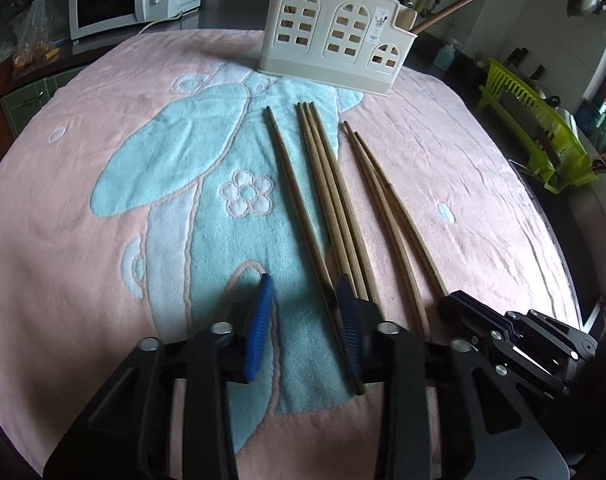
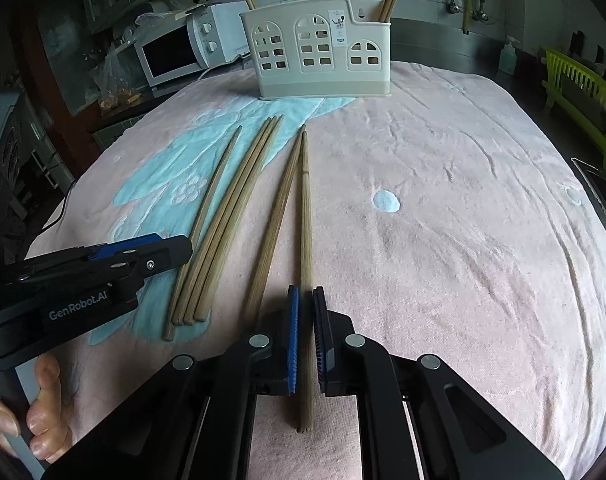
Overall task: Organize utensils
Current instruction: 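Close the left tool on a chopstick while the right tool grasps another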
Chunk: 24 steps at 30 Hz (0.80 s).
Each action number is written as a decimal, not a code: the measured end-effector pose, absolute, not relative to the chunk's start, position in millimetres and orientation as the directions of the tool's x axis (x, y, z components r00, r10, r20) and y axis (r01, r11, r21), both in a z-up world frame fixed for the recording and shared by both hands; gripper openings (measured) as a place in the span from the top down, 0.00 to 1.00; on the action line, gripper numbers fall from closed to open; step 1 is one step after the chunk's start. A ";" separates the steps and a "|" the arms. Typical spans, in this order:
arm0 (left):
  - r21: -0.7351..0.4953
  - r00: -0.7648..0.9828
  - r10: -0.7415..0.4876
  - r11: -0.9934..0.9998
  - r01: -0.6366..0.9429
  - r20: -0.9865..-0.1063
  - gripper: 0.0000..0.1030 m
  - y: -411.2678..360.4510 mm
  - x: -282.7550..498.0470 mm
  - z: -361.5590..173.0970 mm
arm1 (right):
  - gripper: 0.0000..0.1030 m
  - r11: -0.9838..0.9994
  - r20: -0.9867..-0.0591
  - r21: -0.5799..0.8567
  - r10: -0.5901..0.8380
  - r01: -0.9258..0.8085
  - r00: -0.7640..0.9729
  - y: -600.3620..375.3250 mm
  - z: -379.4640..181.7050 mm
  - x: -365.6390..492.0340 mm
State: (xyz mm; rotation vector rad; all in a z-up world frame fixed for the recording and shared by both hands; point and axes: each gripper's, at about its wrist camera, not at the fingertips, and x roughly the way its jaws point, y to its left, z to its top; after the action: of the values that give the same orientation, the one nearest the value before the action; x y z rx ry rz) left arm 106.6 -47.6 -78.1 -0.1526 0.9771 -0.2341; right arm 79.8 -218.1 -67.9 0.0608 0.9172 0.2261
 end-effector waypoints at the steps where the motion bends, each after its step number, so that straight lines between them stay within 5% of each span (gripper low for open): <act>1: -0.238 0.541 -0.261 0.965 0.114 -0.799 0.71 -47.3 106.7 -78.1 | 0.93 0.973 -0.778 0.155 0.226 -0.169 0.586 -219.1 -68.2 79.8; 17: -0.044 0.572 -0.085 0.995 0.085 -0.816 0.82 -70.2 103.0 -77.2 | 0.93 0.960 -0.758 0.212 0.281 -0.185 0.589 -227.0 -69.5 76.6; 24: -0.070 0.583 -0.106 0.994 0.084 -0.806 0.82 -60.9 102.0 -77.5 | 0.93 0.956 -0.756 0.226 0.292 -0.185 0.587 -228.0 -69.7 77.8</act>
State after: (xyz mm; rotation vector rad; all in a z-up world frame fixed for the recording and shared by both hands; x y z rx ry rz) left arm 102.0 -60.9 -77.5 -0.0256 0.9421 -0.1105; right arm 77.8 -228.0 -69.7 0.1283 0.9028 0.2785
